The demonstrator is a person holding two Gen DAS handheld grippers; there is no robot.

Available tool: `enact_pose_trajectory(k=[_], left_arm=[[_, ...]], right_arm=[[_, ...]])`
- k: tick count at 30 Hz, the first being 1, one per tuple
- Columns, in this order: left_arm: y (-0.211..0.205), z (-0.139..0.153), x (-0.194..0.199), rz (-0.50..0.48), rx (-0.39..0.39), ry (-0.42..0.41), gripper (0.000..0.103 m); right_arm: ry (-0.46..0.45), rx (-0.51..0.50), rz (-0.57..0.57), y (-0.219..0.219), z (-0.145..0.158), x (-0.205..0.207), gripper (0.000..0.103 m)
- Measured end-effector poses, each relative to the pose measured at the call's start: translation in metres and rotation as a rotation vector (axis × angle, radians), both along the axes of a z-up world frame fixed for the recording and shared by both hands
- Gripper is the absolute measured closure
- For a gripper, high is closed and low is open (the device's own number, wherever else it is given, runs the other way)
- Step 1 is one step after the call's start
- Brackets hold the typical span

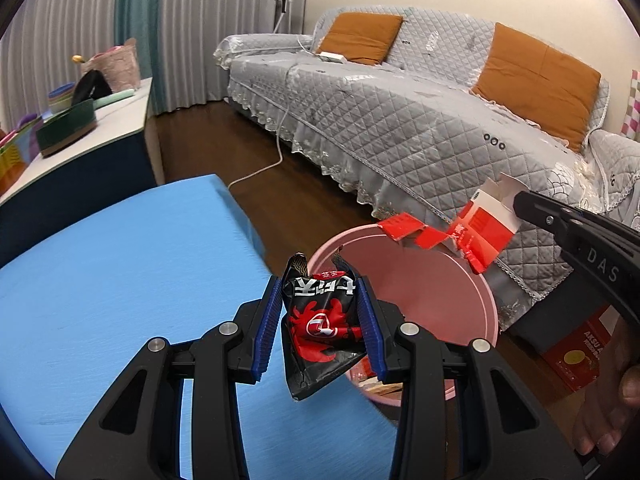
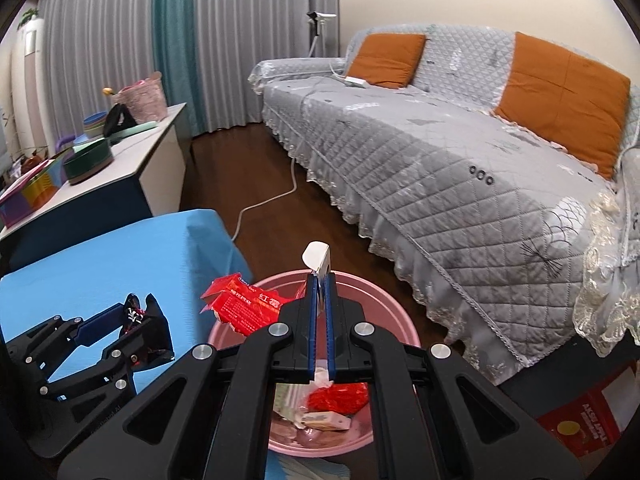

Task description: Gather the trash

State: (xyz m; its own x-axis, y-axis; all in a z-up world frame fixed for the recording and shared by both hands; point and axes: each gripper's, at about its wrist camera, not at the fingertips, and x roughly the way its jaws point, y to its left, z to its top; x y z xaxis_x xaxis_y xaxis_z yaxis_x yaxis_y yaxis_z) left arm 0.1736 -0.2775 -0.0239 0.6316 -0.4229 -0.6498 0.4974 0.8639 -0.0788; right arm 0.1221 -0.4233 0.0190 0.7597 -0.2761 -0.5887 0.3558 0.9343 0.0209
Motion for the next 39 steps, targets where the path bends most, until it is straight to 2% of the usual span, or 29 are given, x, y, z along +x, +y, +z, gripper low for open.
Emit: enact_pose_trajectory(k=[11, 13, 14, 15, 17, 23, 25, 27, 30, 34, 39], left_arm=[[-0.036, -0.006, -0.006, -0.089, 0.005, 0.018, 0.064], [-0.038, -0.008, -0.006, -0.097, 0.017, 0.028, 0.059], [-0.038, -0.009, -0.005, -0.096, 0.015, 0.035, 0.051], [-0.036, -0.009, -0.004, -0.094, 0.004, 0.039, 0.050], [-0.031, -0.008, -0.003, -0.086, -0.004, 0.048, 0.050], [-0.011, -0.001, -0.004, -0.057, -0.020, 0.048, 0.050], [-0.004, 0.003, -0.008, -0.050, -0.024, 0.042, 0.050], [0.004, 0.009, -0.013, -0.044, -0.027, 0.030, 0.050], [0.019, 0.019, -0.025, -0.032, -0.031, 0.012, 0.045], [0.039, 0.030, -0.039, -0.010, -0.031, -0.006, 0.040], [0.075, 0.041, -0.057, 0.048, -0.037, -0.013, 0.033]], right_arm=[[0.009, 0.031, -0.040, -0.035, -0.010, -0.013, 0.099], [0.036, 0.072, -0.019, -0.039, -0.015, -0.010, 0.095], [0.057, 0.091, -0.014, -0.041, -0.019, -0.007, 0.089], [0.062, 0.096, -0.026, -0.043, -0.021, -0.007, 0.068], [0.054, 0.101, -0.050, -0.046, -0.021, -0.008, 0.045], [0.025, 0.128, -0.052, -0.044, -0.010, -0.009, 0.045], [0.011, 0.129, -0.048, -0.039, -0.004, -0.011, 0.039], [-0.009, 0.113, -0.044, -0.031, 0.008, -0.016, 0.028], [-0.033, 0.080, -0.035, -0.020, 0.023, -0.025, 0.017], [-0.072, 0.045, -0.024, -0.003, 0.047, -0.042, 0.011], [-0.081, 0.034, 0.000, 0.024, 0.052, -0.072, 0.005]])
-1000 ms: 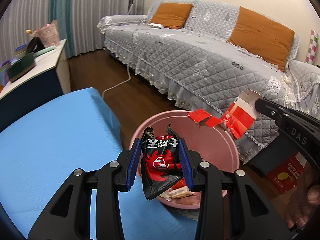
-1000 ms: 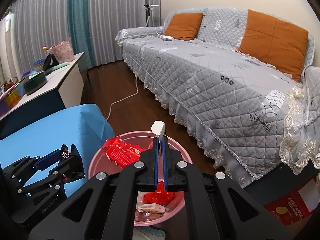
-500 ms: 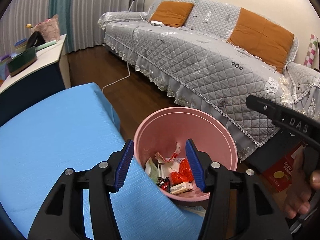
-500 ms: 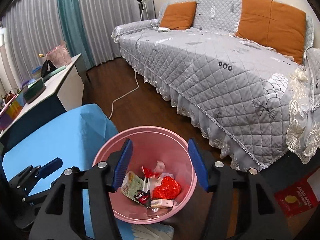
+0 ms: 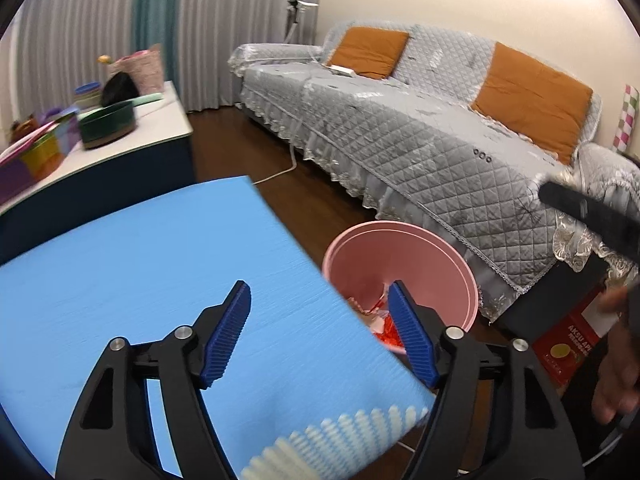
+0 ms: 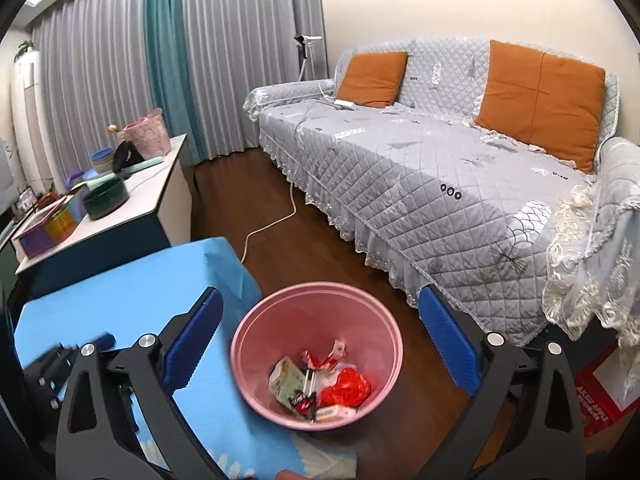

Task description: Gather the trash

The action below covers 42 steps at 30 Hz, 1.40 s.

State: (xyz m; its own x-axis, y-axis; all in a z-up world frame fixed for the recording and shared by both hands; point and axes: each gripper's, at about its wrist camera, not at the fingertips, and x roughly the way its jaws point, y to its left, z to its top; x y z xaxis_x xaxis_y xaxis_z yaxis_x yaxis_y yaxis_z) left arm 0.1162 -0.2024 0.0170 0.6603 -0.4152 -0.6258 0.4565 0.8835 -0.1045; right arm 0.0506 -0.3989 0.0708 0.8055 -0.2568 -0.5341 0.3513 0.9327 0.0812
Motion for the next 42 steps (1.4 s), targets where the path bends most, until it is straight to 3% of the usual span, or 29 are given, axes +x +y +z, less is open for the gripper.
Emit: enact_pose_trajectory(k=[9, 17, 24, 32, 42], left_arm=[[0.078, 0.009, -0.044, 0.112, -0.011, -0.020, 0.028], [0.139, 0.023, -0.094, 0.256, 0.015, -0.105, 0.027], [0.177, 0.002, -0.139, 0.372, 0.026, -0.047, 0.027], [0.191, -0.002, -0.153, 0.471, 0.036, -0.073, 0.027], [0.194, -0.007, -0.153, 0.498, 0.031, -0.063, 0.027]], right_arm=[[-0.033, -0.032, 0.109, 0.080, 0.001, -0.041, 0.005], [-0.055, -0.063, 0.210, 0.140, -0.008, -0.066, 0.005], [-0.003, -0.044, 0.271, 0.167, -0.027, -0.078, 0.005], [0.030, -0.069, 0.312, 0.184, -0.042, -0.072, 0.005], [0.036, -0.092, 0.337, 0.190, -0.045, -0.067, 0.005]])
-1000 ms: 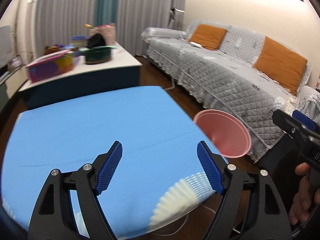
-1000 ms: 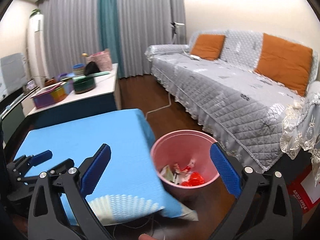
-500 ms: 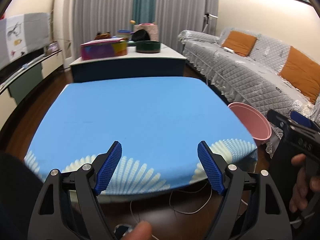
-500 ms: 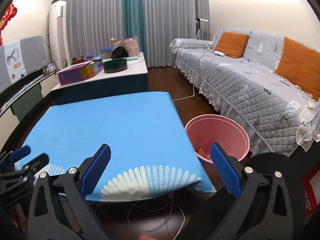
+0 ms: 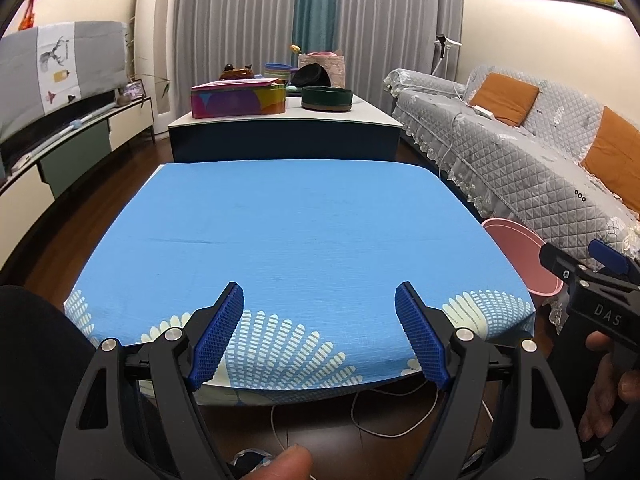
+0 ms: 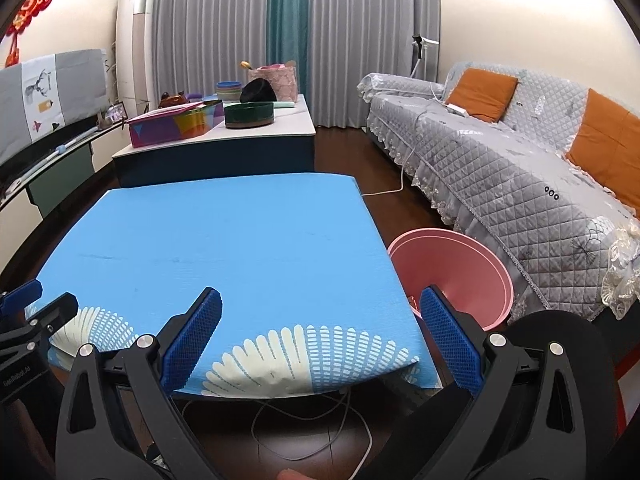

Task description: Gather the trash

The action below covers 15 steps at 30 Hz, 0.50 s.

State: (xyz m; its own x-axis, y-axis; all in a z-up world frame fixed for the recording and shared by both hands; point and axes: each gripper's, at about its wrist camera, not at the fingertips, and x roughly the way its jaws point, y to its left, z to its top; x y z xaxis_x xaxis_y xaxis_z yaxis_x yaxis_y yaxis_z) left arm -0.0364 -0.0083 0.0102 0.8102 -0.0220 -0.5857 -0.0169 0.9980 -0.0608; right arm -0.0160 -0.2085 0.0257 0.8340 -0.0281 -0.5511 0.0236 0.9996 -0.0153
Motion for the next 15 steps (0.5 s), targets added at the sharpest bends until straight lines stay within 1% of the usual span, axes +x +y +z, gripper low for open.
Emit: enact_pose_trajectory(k=[15], left_arm=[[-0.0084, -0.0045, 0.0034, -0.004, 0.003, 0.020, 0.027]], right_arm=[[0.008, 0.008, -0.004, -0.0036, -0.0022, 0.0010, 0.005]])
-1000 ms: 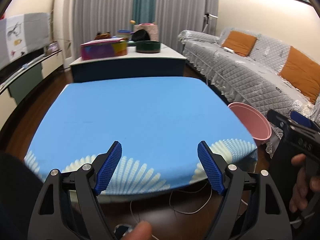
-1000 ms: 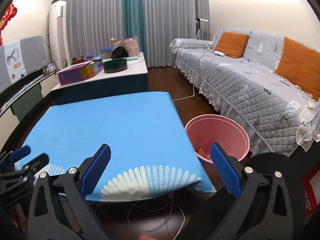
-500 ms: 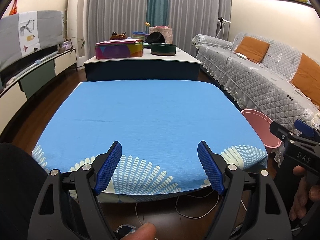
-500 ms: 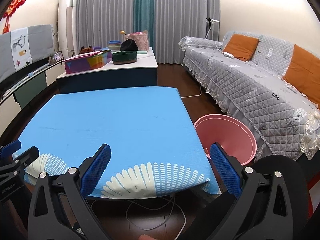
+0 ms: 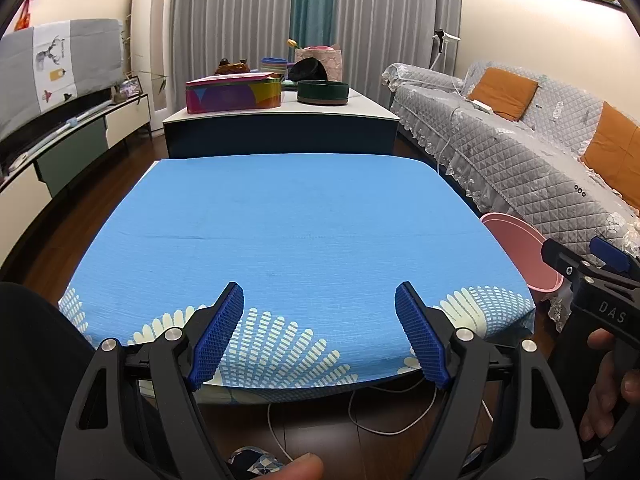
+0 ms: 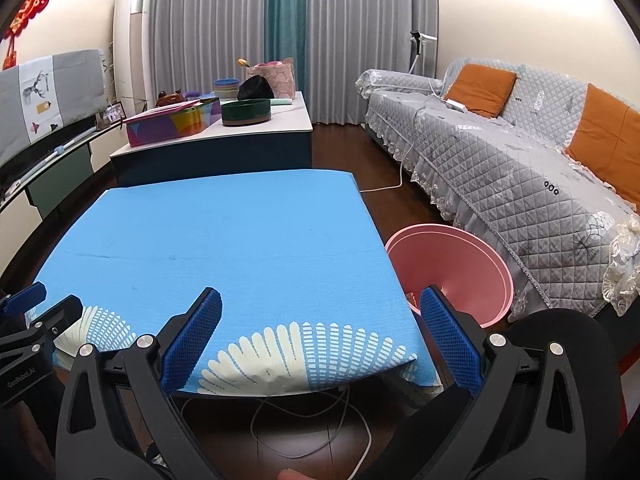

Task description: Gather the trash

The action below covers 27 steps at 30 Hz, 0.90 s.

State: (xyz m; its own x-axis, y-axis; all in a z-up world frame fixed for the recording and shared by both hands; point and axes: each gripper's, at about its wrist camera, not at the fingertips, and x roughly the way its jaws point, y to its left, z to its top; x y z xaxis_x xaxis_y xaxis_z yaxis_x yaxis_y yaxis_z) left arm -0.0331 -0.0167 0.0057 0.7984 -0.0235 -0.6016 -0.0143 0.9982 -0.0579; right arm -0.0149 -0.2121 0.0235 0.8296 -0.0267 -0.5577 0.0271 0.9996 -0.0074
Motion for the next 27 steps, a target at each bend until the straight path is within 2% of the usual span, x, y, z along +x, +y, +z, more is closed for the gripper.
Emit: enact_pose_trajectory(k=[27], left_arm=[[-0.0064, -0.0041, 0.0023, 0.014, 0.002, 0.029, 0.027]], right_arm=[[0.001, 0.002, 0.008, 0.0037, -0.0020, 0.0051, 0.005]])
